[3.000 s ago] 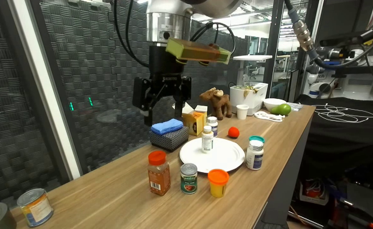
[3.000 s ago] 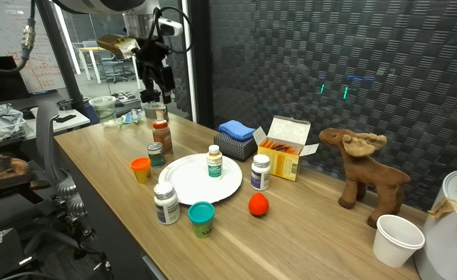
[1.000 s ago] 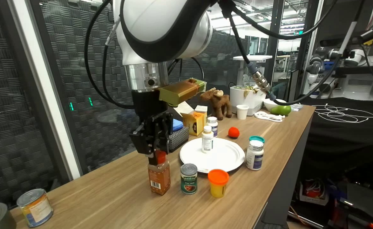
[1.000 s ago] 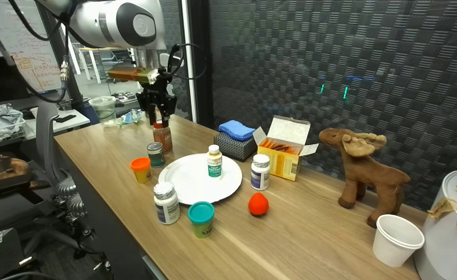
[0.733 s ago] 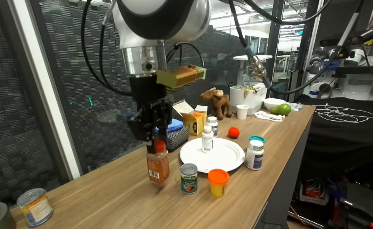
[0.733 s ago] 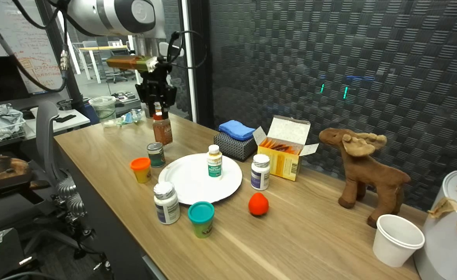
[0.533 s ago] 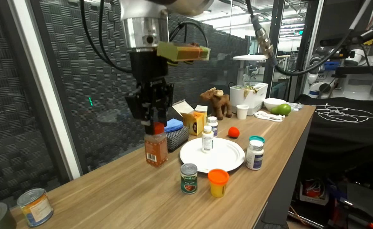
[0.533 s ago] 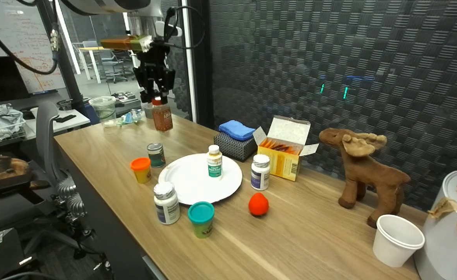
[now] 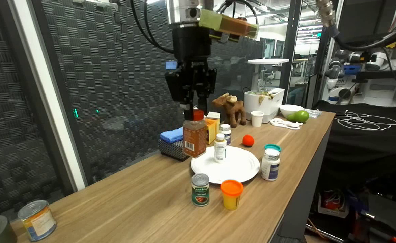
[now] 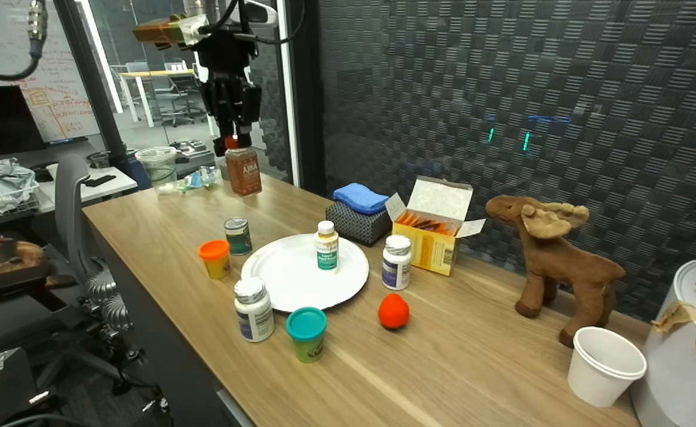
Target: Put the bottles and orange plushie surrounding the white plate on the white plate
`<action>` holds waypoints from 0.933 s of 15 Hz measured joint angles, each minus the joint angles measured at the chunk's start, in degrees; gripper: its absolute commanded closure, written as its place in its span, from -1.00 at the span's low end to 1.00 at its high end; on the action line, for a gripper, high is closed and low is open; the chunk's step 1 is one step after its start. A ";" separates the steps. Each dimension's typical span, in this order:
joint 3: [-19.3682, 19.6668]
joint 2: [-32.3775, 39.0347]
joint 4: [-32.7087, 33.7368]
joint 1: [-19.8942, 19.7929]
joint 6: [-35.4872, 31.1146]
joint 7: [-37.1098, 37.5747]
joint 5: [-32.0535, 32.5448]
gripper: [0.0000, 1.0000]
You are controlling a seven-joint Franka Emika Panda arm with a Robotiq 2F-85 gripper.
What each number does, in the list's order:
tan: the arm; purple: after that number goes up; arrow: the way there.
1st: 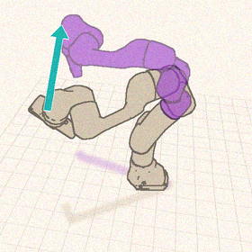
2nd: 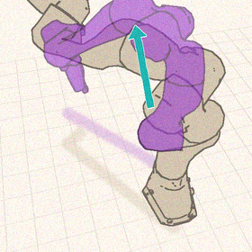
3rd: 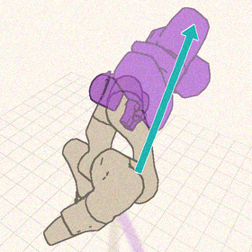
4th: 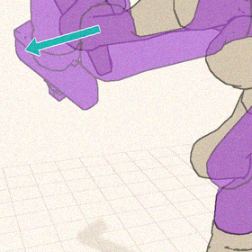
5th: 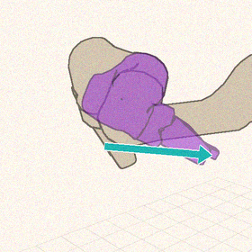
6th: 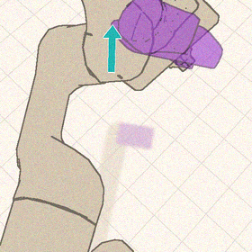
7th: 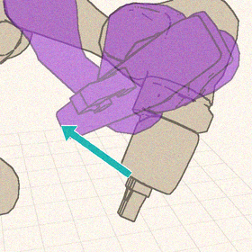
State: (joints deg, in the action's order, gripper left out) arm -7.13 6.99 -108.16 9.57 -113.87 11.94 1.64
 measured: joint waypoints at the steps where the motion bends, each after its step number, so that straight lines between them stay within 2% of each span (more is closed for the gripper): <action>1: 0.33 -0.74 -1.72 -0.25 0.00 1.04 0.01 0.52; 7: 2.02 -2.92 -10.33 -1.62 -1.24 7.90 1.15 0.52; 14: 5.11 -2.25 -15.10 -4.78 -10.00 13.30 2.39 0.52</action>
State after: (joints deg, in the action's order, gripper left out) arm -2.02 4.74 -123.26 4.78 -123.87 25.24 4.03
